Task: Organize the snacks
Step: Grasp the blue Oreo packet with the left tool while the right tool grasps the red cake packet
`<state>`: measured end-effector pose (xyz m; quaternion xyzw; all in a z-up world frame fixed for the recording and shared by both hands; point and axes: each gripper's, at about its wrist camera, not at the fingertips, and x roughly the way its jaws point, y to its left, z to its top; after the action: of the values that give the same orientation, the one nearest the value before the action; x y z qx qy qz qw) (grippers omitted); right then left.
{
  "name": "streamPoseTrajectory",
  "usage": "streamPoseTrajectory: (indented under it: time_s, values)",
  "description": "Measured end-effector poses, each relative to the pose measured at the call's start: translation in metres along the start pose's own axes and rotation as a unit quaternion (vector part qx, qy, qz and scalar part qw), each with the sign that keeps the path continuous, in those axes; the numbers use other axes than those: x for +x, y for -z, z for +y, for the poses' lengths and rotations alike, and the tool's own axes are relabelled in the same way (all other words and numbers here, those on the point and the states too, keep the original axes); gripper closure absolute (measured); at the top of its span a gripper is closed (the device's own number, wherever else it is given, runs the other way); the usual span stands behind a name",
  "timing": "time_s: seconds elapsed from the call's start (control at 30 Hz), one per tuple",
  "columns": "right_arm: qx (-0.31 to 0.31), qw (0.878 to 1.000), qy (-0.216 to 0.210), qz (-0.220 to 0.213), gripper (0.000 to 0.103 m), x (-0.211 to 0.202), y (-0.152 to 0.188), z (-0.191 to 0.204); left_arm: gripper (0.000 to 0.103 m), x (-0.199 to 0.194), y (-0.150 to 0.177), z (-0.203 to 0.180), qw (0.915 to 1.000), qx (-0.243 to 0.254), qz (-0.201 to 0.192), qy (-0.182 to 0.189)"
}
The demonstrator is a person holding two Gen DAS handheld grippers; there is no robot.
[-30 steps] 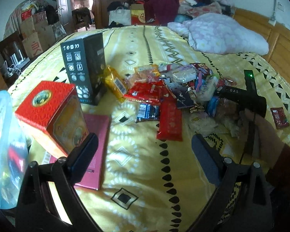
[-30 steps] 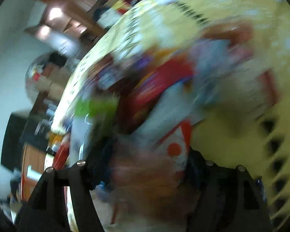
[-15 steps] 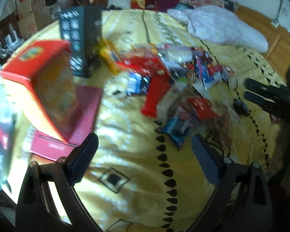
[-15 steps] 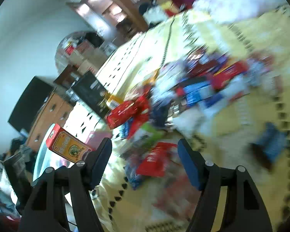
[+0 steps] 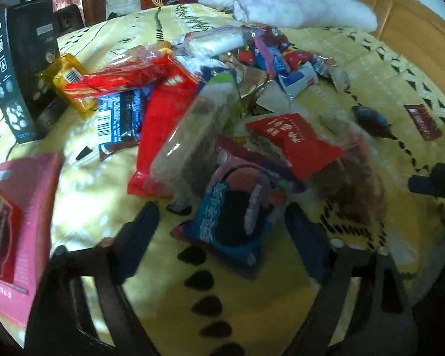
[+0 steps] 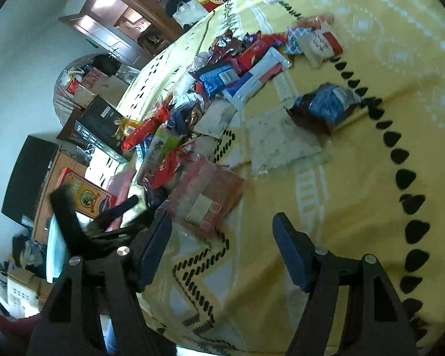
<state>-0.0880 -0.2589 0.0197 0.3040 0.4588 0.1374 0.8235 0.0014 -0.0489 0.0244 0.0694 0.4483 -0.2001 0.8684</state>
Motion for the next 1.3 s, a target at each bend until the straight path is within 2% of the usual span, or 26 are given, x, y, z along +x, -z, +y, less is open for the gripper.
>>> streamPoseTrajectory:
  time_s: [0.03,0.1,0.23,0.3,0.47,0.6,0.63,0.7,0.83,0.9,0.97,1.03,1.07,1.13,1.23,1.3]
  values:
    - [0.007,1.0,-0.007,0.002,0.028,0.002,0.0,0.001,0.046,0.001,-0.001,0.0,1.0,-0.003,0.002,-0.002]
    - [0.022,1.0,-0.019,0.003,0.028,0.009,-0.001,0.005,0.056,-0.005,-0.001,0.001,0.9999,-0.016,0.004,-0.004]
    - [0.057,0.998,-0.027,0.004,0.028,0.027,-0.001,0.015,0.056,-0.025,0.003,0.008,0.9995,-0.027,-0.013,-0.012]
    - [0.068,0.997,-0.024,0.002,0.025,0.036,-0.003,0.02,0.056,-0.031,0.004,0.014,0.9991,-0.037,-0.017,-0.012]
    - [0.067,0.998,0.02,-0.005,0.024,0.061,-0.007,0.025,0.056,-0.039,0.009,0.02,0.9987,-0.048,-0.016,-0.01]
    - [0.077,0.997,0.024,0.008,0.035,0.073,-0.002,0.011,0.056,-0.044,0.015,0.021,0.9983,-0.057,-0.012,-0.003]
    - [0.082,0.996,0.019,0.006,0.036,0.073,-0.002,0.009,0.056,-0.044,0.016,0.022,0.9981,-0.061,-0.01,-0.002]
    - [0.083,0.997,0.005,0.002,0.045,0.069,-0.003,0.007,0.056,-0.046,0.019,0.022,0.9977,-0.067,-0.007,0.002]
    - [0.013,0.999,0.03,-0.004,0.046,0.045,-0.004,0.026,0.056,-0.053,0.02,0.024,0.9974,-0.072,0.0,0.006]
    - [-0.054,0.996,0.07,-0.002,0.046,0.027,-0.003,0.043,0.056,-0.054,0.022,0.026,0.9972,-0.073,0.017,0.004]
    - [-0.131,0.984,0.124,0.011,0.045,0.015,0.002,0.059,0.056,-0.049,0.026,0.028,0.9964,-0.072,0.043,0.006]
    - [-0.18,0.968,0.163,0.057,0.045,0.021,0.011,0.064,0.056,-0.039,0.031,0.027,0.9954,-0.065,0.069,0.012]
    - [-0.186,0.965,0.169,0.071,0.045,0.025,0.016,0.061,0.056,-0.033,0.034,0.025,0.995,-0.06,0.079,0.01]
    - [-0.174,0.967,0.163,0.092,0.045,0.038,0.023,0.048,0.055,-0.028,0.038,0.023,0.9959,-0.053,0.074,0.007]
    - [-0.137,0.978,0.143,0.072,0.039,0.041,0.025,0.031,0.052,-0.025,0.041,0.027,0.9971,-0.058,0.047,0.014]
    - [-0.131,0.98,0.14,0.06,0.037,0.04,0.028,0.027,0.051,-0.024,0.042,0.032,0.9967,-0.072,0.035,0.017]
